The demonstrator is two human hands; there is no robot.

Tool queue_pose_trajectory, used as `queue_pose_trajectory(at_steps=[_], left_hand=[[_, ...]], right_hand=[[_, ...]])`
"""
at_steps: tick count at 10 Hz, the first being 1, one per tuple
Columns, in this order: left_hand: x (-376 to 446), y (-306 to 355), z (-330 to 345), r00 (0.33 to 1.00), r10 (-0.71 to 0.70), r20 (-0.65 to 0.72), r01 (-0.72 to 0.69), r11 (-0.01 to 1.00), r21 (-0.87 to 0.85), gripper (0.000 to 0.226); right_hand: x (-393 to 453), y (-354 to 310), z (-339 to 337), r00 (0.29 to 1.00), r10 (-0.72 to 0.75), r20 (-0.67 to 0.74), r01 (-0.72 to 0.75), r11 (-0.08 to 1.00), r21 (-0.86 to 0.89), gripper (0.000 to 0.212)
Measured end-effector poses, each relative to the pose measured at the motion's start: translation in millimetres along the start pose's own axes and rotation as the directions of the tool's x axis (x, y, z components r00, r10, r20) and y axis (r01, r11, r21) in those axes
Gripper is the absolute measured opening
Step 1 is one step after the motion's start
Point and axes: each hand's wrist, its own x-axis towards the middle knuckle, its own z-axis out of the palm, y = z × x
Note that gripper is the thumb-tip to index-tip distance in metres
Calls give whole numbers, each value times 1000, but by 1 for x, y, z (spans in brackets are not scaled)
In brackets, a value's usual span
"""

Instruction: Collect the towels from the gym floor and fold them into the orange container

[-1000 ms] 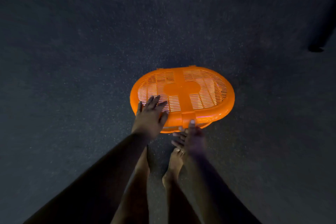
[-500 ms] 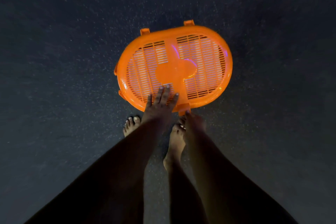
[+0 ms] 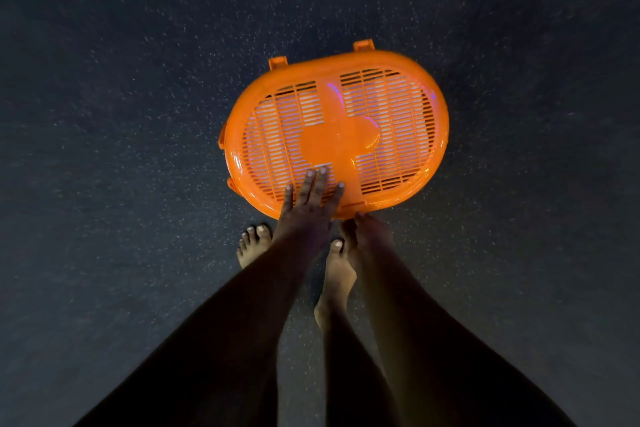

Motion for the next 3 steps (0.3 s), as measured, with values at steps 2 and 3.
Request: queue_pose_trajectory(at_steps=[2, 3], left_hand=[[-24, -3, -38, 989, -57, 135, 58, 998, -4, 87], [-75, 6, -79, 977, -117, 179, 126, 991, -40, 89]], right_hand=[[-27, -15, -18, 975, -171, 143, 223, 757, -614, 27], [-84, -29, -30, 932, -294, 211, 332, 462, -822, 54]])
